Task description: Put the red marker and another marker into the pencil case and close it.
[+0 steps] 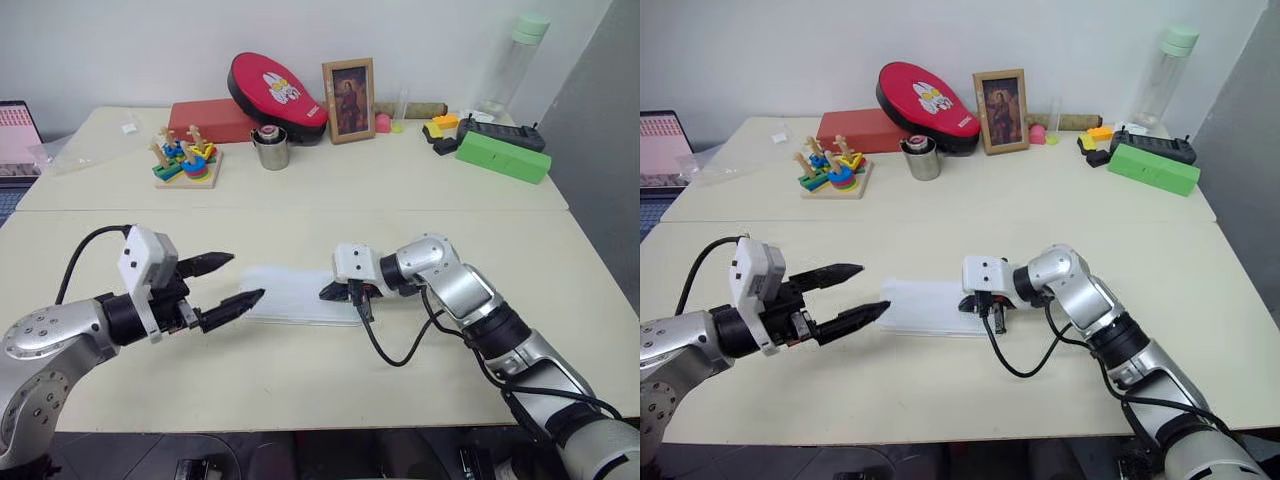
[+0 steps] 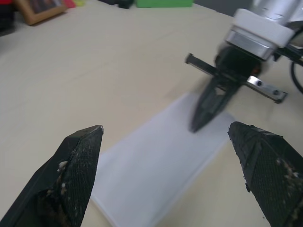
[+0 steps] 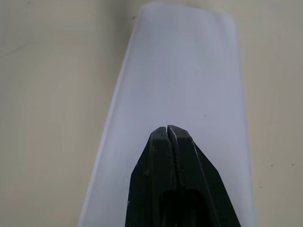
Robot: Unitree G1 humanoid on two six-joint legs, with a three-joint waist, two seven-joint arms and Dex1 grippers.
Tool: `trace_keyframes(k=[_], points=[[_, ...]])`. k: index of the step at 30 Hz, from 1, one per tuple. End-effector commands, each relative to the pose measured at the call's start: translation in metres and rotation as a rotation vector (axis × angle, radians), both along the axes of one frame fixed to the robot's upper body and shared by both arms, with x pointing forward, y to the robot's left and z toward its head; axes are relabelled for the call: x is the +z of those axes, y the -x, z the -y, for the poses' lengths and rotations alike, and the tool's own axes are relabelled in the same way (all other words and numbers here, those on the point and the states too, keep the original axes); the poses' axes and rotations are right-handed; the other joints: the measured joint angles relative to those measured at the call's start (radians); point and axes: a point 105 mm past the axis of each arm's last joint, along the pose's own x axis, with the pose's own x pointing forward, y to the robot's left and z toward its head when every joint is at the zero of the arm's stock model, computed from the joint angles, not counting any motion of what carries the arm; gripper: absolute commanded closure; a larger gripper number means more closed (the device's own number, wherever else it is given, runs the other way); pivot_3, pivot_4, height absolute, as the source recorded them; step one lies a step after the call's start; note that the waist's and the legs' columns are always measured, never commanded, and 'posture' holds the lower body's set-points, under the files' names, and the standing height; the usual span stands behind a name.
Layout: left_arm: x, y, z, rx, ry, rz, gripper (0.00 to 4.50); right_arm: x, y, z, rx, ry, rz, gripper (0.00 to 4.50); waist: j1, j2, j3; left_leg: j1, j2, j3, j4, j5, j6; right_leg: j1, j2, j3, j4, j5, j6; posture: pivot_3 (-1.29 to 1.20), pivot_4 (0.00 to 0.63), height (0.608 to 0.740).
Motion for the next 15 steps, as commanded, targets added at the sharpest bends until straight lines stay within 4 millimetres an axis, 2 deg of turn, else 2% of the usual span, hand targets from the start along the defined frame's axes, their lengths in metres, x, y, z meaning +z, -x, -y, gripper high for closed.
trace_keyframes(k=[1, 3, 5, 10, 12, 15], points=[[-0.001, -0.021, -0.018, 0.166, 0.016, 0.041, 0.00, 0.041, -0.012, 0.015, -0.100, -0.206, -0.019, 4.32, 0.000, 0.000, 0.000, -0.001, 0.000, 0.000, 0.000, 0.000, 0.000, 0.000, 0.000, 0.000, 0.000, 0.000, 0.000, 0.00, 0.150, 0.740], [-0.002, -0.030, -0.027, 0.241, 0.014, 0.064, 0.00, 0.050, -0.022, 0.032, -0.185, -0.265, -0.050, 3.98, 0.002, 0.000, 0.000, -0.001, 0.000, -0.001, 0.000, 0.000, 0.000, 0.000, 0.000, 0.000, 0.000, 0.001, -0.001, 0.00, 0.150, 0.740], [-0.005, -0.037, -0.039, 0.312, 0.014, 0.081, 0.00, 0.058, -0.031, 0.054, -0.277, -0.312, -0.084, 3.44, 0.003, 0.000, 0.000, -0.001, 0.000, -0.001, 0.000, 0.000, 0.000, 0.000, 0.000, -0.001, -0.001, 0.001, -0.002, 0.00, 0.150, 0.740], [-0.018, -0.040, -0.061, 0.394, -0.018, 0.056, 0.00, 0.063, -0.045, 0.108, -0.503, -0.379, -0.102, 2.21, 0.002, 0.000, 0.000, -0.001, 0.000, 0.000, 0.000, 0.000, 0.000, -0.001, 0.000, 0.000, -0.001, 0.001, -0.002, 0.00, 0.150, 0.740], [-0.016, -0.040, -0.067, 0.406, -0.021, 0.061, 0.00, 0.059, -0.045, 0.121, -0.557, -0.374, -0.103, 1.81, 0.002, 0.000, 0.000, -0.001, 0.000, 0.000, -0.001, 0.000, 0.000, -0.001, 0.000, 0.000, -0.001, 0.001, -0.002, 0.00, 0.150, 0.740], [-0.014, -0.041, -0.075, 0.411, -0.040, 0.061, 0.00, 0.055, -0.043, 0.128, -0.599, -0.380, -0.109, 1.03, 0.001, 0.000, 0.000, -0.002, 0.000, 0.000, -0.001, 0.000, 0.000, -0.002, 0.000, 0.000, -0.001, 0.000, -0.001, 0.00, 0.150, 0.740]])
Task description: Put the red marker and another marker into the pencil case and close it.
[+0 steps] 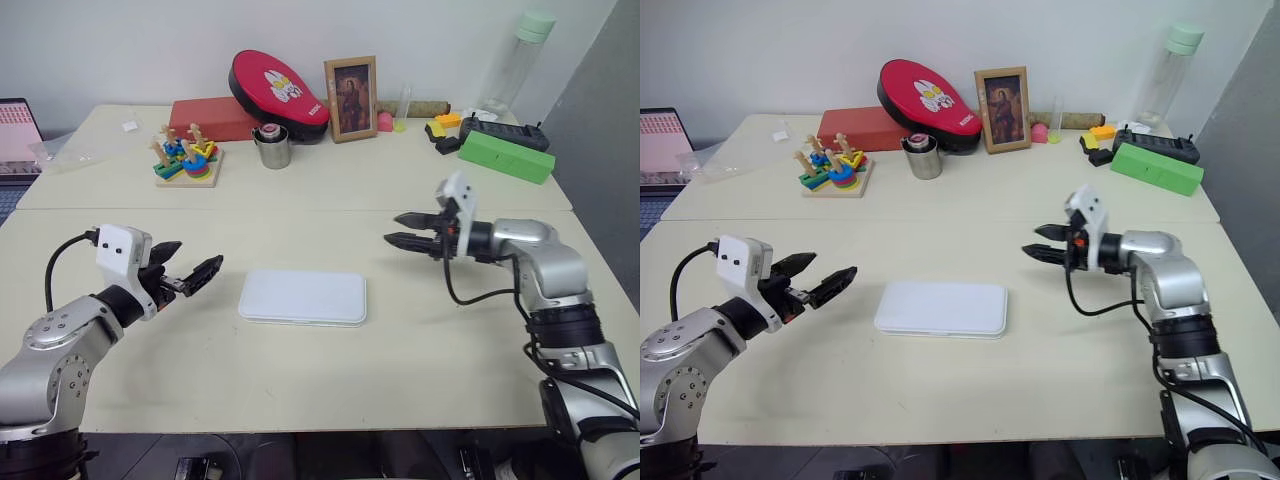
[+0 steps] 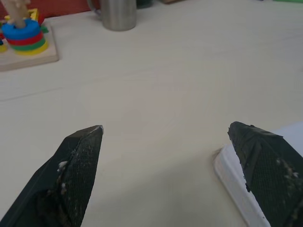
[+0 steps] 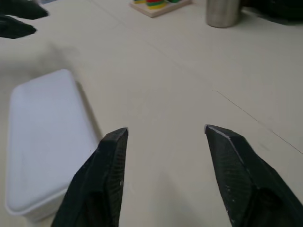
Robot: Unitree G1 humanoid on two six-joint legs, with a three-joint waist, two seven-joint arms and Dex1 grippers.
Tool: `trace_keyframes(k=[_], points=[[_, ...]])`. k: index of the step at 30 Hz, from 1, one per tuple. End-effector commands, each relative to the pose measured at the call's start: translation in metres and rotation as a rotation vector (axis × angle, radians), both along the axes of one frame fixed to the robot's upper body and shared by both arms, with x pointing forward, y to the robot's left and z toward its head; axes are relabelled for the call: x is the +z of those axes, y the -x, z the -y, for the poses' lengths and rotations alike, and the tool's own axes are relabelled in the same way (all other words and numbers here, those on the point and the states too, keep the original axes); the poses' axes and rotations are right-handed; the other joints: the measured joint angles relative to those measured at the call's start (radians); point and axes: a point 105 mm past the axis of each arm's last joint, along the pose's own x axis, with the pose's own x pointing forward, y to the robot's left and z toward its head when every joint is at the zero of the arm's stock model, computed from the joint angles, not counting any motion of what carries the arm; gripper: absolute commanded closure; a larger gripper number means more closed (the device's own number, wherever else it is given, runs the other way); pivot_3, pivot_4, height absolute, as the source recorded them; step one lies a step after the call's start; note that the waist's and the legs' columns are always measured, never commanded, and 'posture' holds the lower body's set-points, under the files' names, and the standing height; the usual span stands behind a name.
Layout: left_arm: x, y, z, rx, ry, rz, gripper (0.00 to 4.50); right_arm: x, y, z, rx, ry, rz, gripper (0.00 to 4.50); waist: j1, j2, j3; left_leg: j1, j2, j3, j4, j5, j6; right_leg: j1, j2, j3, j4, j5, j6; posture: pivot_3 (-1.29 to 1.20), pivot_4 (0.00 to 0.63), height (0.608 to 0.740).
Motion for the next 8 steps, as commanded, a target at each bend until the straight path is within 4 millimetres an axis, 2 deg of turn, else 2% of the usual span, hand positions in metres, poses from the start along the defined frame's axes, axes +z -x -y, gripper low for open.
trace_keyframes(k=[1, 5, 8], points=[[0.018, -0.002, -0.015, 0.017, -0.070, 0.054, 0.00, 0.008, 0.007, 0.007, -0.041, -0.036, 0.034, 0.80, -0.001, 0.000, 0.000, 0.000, 0.000, 0.000, 0.000, 0.000, 0.000, 0.000, 0.000, 0.000, 0.000, 0.000, 0.000, 0.00, 0.150, 0.740], [0.018, -0.006, -0.023, 0.019, -0.097, 0.040, 0.00, 0.003, 0.014, 0.014, -0.094, -0.051, 0.017, 0.05, -0.002, 0.000, 0.000, 0.000, 0.000, 0.000, 0.000, 0.000, 0.000, -0.001, 0.000, 0.000, 0.000, 0.000, 0.001, 0.00, 0.150, 0.740], [0.017, -0.006, -0.026, 0.021, -0.103, 0.023, 0.00, 0.003, 0.018, 0.015, -0.096, -0.055, 0.014, 0.05, -0.002, 0.000, 0.000, -0.001, 0.000, 0.003, 0.000, 0.000, 0.000, -0.002, 0.000, 0.002, 0.000, 0.000, 0.001, 0.00, 0.150, 0.740]])
